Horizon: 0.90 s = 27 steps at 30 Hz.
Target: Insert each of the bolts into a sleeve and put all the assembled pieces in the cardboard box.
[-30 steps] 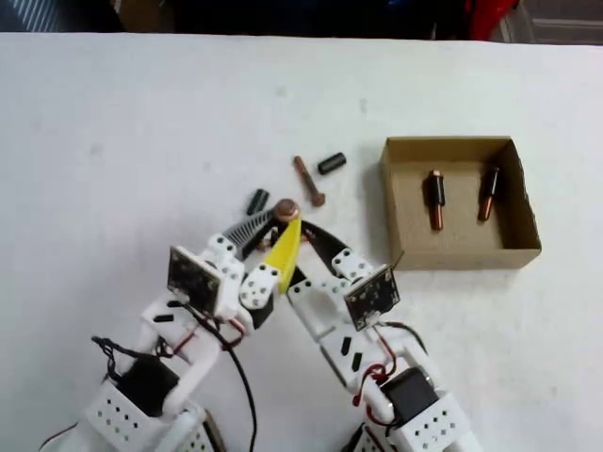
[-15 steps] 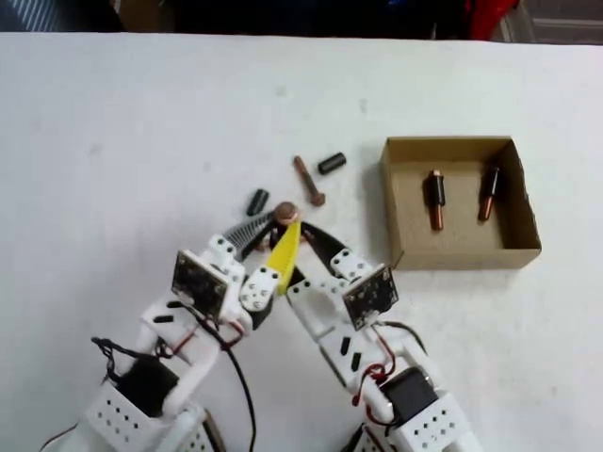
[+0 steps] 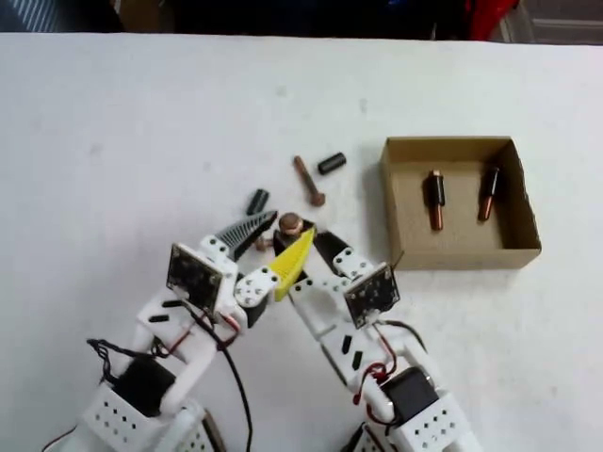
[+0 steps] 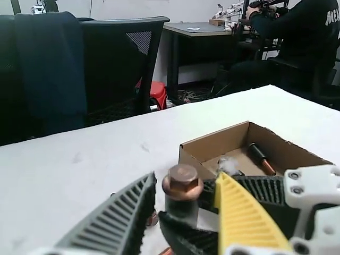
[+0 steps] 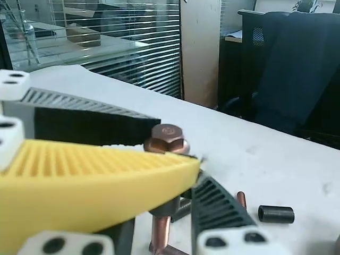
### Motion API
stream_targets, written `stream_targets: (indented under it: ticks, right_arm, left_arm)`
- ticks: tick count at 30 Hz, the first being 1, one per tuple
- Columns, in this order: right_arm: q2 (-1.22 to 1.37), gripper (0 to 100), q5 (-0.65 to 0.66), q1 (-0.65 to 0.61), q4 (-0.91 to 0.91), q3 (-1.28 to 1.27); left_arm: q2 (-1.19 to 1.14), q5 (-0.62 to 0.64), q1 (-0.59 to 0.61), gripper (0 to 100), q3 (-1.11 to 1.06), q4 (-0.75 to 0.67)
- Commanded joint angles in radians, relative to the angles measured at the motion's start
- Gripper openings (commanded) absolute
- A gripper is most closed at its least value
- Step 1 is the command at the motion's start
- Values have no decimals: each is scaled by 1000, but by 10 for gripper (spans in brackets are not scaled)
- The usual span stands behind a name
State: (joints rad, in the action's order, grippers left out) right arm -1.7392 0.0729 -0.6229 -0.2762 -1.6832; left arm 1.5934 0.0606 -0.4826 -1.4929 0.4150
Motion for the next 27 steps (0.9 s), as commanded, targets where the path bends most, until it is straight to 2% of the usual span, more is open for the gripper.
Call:
stream_targets:
  ticks: [1, 7, 12, 17, 20, 23, 27]
  right_arm:
    - [-12, 17, -3, -8, -1, -9]
    - [-12, 17, -3, -8, -1, -9]
    - [-12, 17, -3, -8, -1, -9]
    - [-12, 17, -3, -7, -8, -9]
    - [-18, 17, -3, -7, -59, -9]
    - [-18, 17, -3, -5, -85, -9]
    - [-18, 17, -3, 44, -99, -9]
  left_arm:
    - [8, 9, 22, 207, 83, 26]
    - [8, 9, 62, 207, 238, 166]
    - [8, 9, 139, 190, 348, 207]
    - [8, 14, 272, 11, 420, 259]
    - [8, 15, 341, 57, 430, 316]
    - [8, 15, 381, 20, 428, 399]
    - [8, 9, 418, 22, 422, 540]
